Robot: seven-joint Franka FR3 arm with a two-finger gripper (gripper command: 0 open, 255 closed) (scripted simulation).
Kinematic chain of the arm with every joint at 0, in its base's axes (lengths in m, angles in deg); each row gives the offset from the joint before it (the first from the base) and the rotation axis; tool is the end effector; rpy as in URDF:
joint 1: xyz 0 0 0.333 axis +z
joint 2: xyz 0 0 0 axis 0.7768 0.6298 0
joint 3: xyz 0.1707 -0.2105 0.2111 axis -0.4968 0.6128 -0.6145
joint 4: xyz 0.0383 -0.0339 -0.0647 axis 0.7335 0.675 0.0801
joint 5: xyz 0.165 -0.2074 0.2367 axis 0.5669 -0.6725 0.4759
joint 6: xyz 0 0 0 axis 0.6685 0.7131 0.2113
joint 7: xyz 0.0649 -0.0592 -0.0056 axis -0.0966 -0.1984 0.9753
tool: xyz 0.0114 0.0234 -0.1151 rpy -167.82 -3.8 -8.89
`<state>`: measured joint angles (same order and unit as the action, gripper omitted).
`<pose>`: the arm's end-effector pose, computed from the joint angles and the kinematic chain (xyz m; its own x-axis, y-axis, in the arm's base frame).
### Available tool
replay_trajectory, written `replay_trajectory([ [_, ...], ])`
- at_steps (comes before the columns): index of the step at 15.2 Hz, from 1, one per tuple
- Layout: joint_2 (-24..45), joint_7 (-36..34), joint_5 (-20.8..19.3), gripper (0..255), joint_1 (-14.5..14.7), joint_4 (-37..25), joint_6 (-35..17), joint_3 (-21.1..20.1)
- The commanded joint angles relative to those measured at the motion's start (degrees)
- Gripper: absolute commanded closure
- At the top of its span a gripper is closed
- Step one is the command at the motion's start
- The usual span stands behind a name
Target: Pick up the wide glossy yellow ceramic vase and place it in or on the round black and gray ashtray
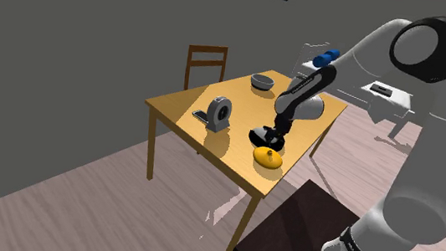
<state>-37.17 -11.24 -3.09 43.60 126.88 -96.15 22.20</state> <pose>0.4556 -0.2031 0.2704 0.9956 -0.0869 0.0345 -0.0883 -0.9952 0.0415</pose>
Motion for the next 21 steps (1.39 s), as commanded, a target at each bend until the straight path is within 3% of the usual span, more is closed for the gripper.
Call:
replay_trajectory([
  [1, 3.4, 1.7, 1.9, 0, -1.1, -1.6, -1.5, -0.9],
  [8, 8.6, 3.6, 4.5, 0, -2.9, -2.7, -5.6, -3.1],
  [16, 8.6, 3.6, 4.5, 0, -2.9, -2.7, -5.6, -3.1],
  [17, 8.6, 3.6, 4.5, 255, -2.9, -2.7, -5.6, -3.1],
  [21, 8.6, 3.6, 4.5, 255, -2.9, -2.6, -5.6, -3.1],
])
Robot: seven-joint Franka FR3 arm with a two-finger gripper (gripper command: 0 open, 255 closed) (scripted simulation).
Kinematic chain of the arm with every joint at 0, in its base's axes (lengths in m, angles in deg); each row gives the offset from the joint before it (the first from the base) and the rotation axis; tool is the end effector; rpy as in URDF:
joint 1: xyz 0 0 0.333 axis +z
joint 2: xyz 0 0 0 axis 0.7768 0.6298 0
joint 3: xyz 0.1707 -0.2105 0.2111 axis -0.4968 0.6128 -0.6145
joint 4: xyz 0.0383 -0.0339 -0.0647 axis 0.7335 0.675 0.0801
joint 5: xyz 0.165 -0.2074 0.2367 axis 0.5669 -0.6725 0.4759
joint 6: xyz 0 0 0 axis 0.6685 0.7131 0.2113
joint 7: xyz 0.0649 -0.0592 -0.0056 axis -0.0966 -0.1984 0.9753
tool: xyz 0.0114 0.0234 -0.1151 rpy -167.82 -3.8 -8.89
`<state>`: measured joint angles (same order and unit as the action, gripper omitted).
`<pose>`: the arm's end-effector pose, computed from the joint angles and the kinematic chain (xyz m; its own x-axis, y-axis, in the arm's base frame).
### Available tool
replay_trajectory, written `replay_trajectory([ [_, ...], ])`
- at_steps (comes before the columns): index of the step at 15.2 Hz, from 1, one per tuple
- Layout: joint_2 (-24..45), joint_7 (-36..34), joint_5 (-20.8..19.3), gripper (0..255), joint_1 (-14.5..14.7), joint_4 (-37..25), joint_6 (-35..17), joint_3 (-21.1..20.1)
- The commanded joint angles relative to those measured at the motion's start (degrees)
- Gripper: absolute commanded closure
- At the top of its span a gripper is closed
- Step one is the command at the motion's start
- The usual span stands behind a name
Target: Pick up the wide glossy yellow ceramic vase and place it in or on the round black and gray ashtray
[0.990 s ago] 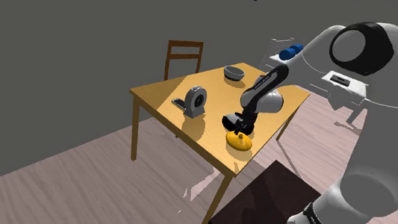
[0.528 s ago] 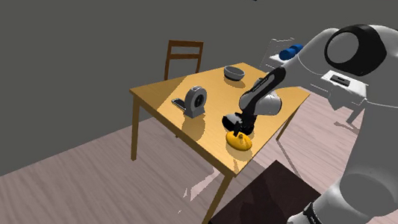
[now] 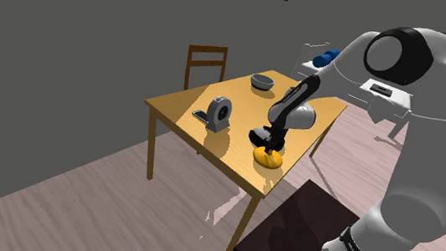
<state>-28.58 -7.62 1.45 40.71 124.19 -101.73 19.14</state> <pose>0.4685 -0.2130 0.2188 0.9955 -0.0885 0.0328 -0.0898 -0.9952 0.0400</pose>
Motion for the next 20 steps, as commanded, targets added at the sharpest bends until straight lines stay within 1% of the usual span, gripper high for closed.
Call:
replay_trajectory([
  [1, 0.1, 0.0, 0.0, 255, 0.0, 0.0, 0.0, 0.0],
  [5, 0.0, 0.0, 0.0, 255, 0.0, 0.0, 0.0, 0.0],
  [13, -6.1, -2.2, -3.1, 255, 1.9, 0.9, 5.2, 2.5],
  [20, -11.2, -4.1, -6.1, 255, 3.1, 1.0, 10.0, 4.1],
])
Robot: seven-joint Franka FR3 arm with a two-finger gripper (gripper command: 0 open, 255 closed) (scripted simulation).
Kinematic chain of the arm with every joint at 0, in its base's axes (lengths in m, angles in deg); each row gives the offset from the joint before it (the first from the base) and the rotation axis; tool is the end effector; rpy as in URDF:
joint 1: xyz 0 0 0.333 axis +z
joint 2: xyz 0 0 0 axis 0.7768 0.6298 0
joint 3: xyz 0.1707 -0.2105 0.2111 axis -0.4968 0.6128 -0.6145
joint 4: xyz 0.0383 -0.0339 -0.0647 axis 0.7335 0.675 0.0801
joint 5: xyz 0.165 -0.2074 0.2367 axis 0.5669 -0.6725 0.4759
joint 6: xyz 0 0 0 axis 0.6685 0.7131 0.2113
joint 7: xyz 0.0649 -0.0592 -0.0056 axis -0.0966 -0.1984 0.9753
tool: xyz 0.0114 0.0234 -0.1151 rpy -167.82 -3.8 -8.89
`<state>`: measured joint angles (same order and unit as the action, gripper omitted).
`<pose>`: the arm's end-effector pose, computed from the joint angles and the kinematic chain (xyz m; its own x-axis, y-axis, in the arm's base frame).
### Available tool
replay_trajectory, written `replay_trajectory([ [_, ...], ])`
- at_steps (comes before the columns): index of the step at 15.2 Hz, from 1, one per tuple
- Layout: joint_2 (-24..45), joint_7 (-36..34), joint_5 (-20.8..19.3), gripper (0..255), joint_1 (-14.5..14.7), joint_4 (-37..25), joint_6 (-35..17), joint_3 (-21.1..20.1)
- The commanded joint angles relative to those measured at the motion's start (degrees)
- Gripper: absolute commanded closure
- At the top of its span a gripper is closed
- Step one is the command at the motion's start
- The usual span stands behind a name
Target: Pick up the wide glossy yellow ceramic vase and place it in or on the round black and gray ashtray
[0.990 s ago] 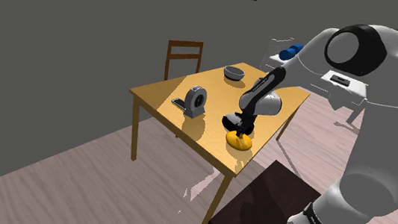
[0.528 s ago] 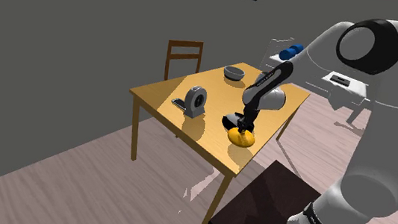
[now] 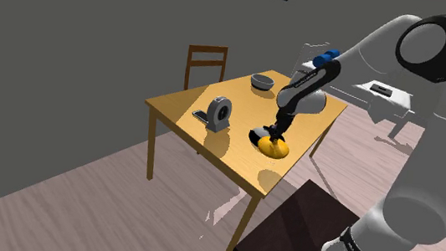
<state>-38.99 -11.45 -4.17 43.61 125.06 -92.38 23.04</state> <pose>0.4588 -0.2102 0.2909 0.9956 -0.0879 0.0315 -0.0892 -0.9952 0.0396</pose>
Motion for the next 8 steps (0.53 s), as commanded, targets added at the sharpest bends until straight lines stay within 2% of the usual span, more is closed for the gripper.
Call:
replay_trajectory([
  [1, -1.5, -0.6, -0.9, 255, 0.3, 0.1, 1.4, 0.4],
  [8, -6.1, -2.3, -3.4, 255, 0.9, -0.6, 6.5, 1.2],
])
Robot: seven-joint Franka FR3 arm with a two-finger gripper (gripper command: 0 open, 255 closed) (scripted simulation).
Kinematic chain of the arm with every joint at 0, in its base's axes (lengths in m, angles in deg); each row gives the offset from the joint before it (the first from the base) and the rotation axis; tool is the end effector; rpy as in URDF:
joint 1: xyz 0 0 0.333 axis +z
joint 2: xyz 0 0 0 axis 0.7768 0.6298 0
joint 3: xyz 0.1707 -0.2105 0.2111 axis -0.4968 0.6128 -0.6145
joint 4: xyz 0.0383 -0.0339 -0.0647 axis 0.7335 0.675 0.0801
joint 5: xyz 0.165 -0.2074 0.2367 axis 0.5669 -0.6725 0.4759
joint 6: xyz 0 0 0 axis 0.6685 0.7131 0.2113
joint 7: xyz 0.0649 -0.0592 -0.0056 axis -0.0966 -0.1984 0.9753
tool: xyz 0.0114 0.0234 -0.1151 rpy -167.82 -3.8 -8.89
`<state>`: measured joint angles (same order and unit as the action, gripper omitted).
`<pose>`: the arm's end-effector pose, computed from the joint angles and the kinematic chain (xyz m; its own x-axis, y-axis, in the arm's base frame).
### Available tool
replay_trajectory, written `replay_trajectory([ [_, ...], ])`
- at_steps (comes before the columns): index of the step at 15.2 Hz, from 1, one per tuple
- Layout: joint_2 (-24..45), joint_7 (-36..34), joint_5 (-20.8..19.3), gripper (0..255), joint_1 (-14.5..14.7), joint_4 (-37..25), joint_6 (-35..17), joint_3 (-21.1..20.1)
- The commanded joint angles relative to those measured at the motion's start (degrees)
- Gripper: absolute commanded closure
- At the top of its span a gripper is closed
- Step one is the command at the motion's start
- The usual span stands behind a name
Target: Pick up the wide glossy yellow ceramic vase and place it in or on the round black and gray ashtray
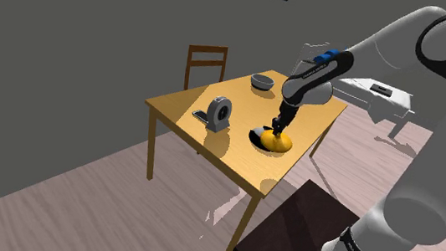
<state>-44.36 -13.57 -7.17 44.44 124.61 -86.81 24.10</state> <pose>0.4529 -0.2079 0.3300 0.9956 -0.0881 0.0314 -0.0893 -0.9952 0.0394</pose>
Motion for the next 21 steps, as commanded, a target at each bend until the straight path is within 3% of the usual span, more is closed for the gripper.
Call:
replay_trajectory([
  [1, 0.6, 1.0, 0.3, 255, -0.6, -2.5, 2.0, 0.3],
  [9, 12.6, 8.8, 5.5, 255, -5.9, -23.5, 11.6, 0.5],
  [15, 23.5, 12.5, 8.3, 255, -11.0, -43.2, 20.7, 0.0],
  [21, 25.6, 12.9, 9.0, 255, -11.4, -42.4, 18.0, -0.5],
])
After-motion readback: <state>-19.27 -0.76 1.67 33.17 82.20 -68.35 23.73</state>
